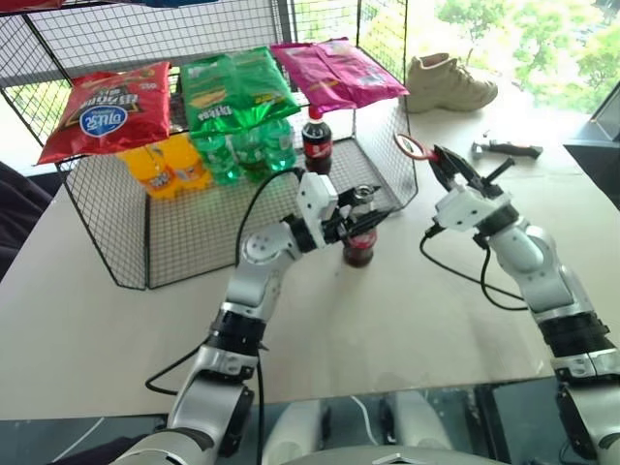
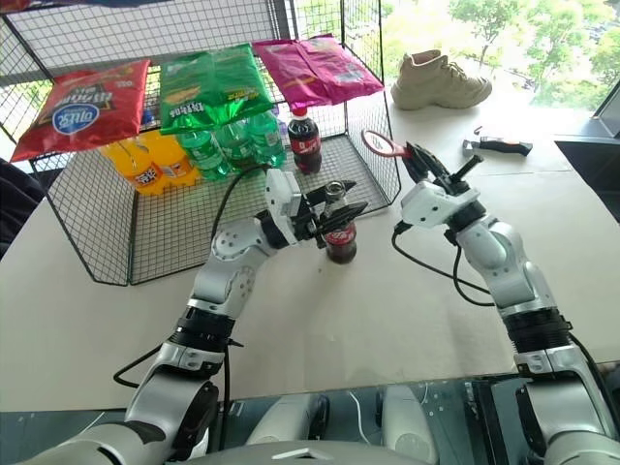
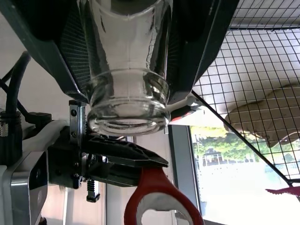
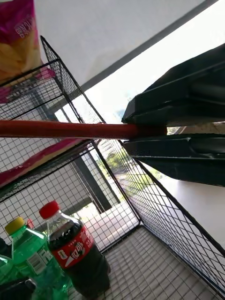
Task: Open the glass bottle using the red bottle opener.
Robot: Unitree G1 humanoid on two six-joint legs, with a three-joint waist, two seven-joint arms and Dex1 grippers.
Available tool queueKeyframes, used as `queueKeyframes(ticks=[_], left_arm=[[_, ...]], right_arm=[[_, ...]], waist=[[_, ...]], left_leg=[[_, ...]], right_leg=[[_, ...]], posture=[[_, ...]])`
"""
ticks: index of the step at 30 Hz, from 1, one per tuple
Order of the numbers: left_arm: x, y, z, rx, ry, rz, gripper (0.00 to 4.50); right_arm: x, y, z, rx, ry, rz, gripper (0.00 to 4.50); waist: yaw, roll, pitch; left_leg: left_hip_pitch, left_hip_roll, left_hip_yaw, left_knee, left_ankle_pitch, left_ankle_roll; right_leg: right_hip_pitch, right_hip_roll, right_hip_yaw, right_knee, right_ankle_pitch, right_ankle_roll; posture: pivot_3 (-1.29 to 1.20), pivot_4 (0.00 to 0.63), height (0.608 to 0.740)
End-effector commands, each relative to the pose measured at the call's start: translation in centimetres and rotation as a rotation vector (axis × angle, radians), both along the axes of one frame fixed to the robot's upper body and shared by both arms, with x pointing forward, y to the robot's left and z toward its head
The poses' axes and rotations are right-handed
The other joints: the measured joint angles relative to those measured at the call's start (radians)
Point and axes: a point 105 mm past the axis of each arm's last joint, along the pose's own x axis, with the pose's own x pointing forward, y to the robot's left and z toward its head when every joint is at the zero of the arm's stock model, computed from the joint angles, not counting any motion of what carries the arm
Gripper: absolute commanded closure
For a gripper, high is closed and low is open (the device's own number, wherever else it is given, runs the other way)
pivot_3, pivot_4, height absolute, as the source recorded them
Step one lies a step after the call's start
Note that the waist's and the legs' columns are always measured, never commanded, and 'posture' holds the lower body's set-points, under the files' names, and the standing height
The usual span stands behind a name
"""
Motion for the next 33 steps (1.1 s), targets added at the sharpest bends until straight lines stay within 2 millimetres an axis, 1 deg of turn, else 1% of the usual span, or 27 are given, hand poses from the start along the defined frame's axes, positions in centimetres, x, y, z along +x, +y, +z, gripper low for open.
queueKeyframes(ticks=[1, 2, 3, 9, 12, 18, 21, 26, 28, 30, 33], left_arm=[[0.0, 0.2, -0.1, 0.008, -0.005, 0.005, 0.76], [0.0, 0.2, -0.1, 0.008, -0.006, 0.005, 0.2], [0.0, 0.3, -0.1, 0.01, -0.007, 0.004, 0.01], [-0.1, 0.5, -0.3, 0.022, -0.01, 0.005, 0.01], [-0.3, 0.9, -0.4, 0.036, -0.015, 0.007, 0.01], [-1.3, 1.7, -0.7, 0.075, -0.031, -0.006, 0.01], [-2.0, 2.2, -1.0, 0.1, -0.029, -0.018, 0.01], [-3.0, 3.7, -1.9, 0.138, -0.01, -0.003, 0.01], [-3.2, 4.2, -2.2, 0.149, -0.002, 0.012, 0.01], [-3.3, 4.9, -2.6, 0.148, 0.014, 0.041, 0.01], [-3.3, 5.7, -3.2, 0.152, 0.02, 0.086, 0.01]], right_arm=[[-0.6, -0.1, 1.6, 0.041, -0.049, 0.005, 4.5], [-0.6, -0.1, 1.5, 0.041, -0.047, 0.003, 4.5], [-0.6, -0.2, 1.4, 0.042, -0.044, 0.001, 4.5], [-0.5, -0.4, 1.1, 0.048, -0.034, -0.01, 4.5], [-0.5, -0.6, 0.6, 0.068, -0.009, -0.016, 4.5], [-0.4, -1.3, -0.8, 0.19, 0.094, -0.029, 4.5], [-0.5, -1.4, -2.0, 0.251, 0.185, -0.018, 4.5], [-1.0, -1.6, -5.0, 0.431, 0.444, 0.021, 4.5], [-1.3, -1.7, -5.9, 0.485, 0.531, 0.033, 4.5], [-1.9, -1.4, -7.1, 0.569, 0.653, 0.055, 4.5], [-2.7, -0.9, -8.0, 0.62, 0.77, 0.082, 4.5]], waist=[[0.0, -0.001, 0.001], [0.001, -0.001, 0.002], [0.001, -0.001, 0.002], [0.002, -0.001, 0.002], [0.001, -0.001, 0.002], [0.001, -0.001, 0.002], [0.001, -0.001, 0.002], [0.001, -0.001, 0.002], [0.001, -0.001, 0.002], [0.002, -0.001, 0.002], [0.003, 0.0, 0.002]], left_leg=[[-0.001, 0.0, 0.0, 0.0, 0.0, 0.0], [-0.002, 0.0, 0.0, 0.0, 0.001, -0.001], [-0.004, 0.0, 0.0, 0.0, 0.001, -0.001], [-0.01, 0.0, 0.0, 0.0, 0.001, -0.001], [-0.012, 0.0, 0.0, -0.001, 0.001, -0.001], [-0.012, 0.0, 0.0, 0.0, 0.001, -0.001], [-0.012, 0.0, 0.0, 0.0, 0.001, -0.001], [-0.012, 0.0, 0.0, -0.001, 0.001, -0.001], [-0.012, 0.0, 0.0, -0.001, 0.001, -0.001], [-0.012, 0.0, -0.001, -0.001, 0.0, -0.001], [-0.012, 0.0, -0.002, -0.001, -0.002, 0.002]], right_leg=[[-0.001, 0.0, 0.0, 0.0, 0.0, 0.0], [-0.002, 0.0, 0.0, 0.0, 0.0, 0.0], [-0.004, 0.0, 0.0, 0.0, 0.0, 0.0], [-0.01, -0.001, 0.0, 0.0, 0.0, 0.0], [-0.012, -0.001, 0.0, 0.0, 0.0, 0.0], [-0.012, -0.001, 0.0, 0.0, 0.0, 0.0], [-0.012, -0.001, 0.0, 0.0, 0.0, 0.0], [-0.012, -0.004, 0.0, 0.0, 0.0, 0.0], [-0.012, -0.004, 0.0, 0.0, 0.0, 0.0], [-0.012, -0.005, 0.0, 0.0, 0.0, 0.0], [-0.012, -0.005, -0.001, 0.0, 0.0, 0.0]], posture=[[0.0, 0.15, 0.74], [0.0, 0.15, 0.74], [0.0, 0.15, 0.74], [0.0, 0.15, 0.74], [0.0, 0.15, 0.74], [0.0, 0.15, 0.74], [0.0, 0.15, 0.74], [0.0, 0.15, 0.74], [0.0, 0.15, 0.74], [0.0, 0.15, 0.74], [0.0, 0.15, 0.74]])
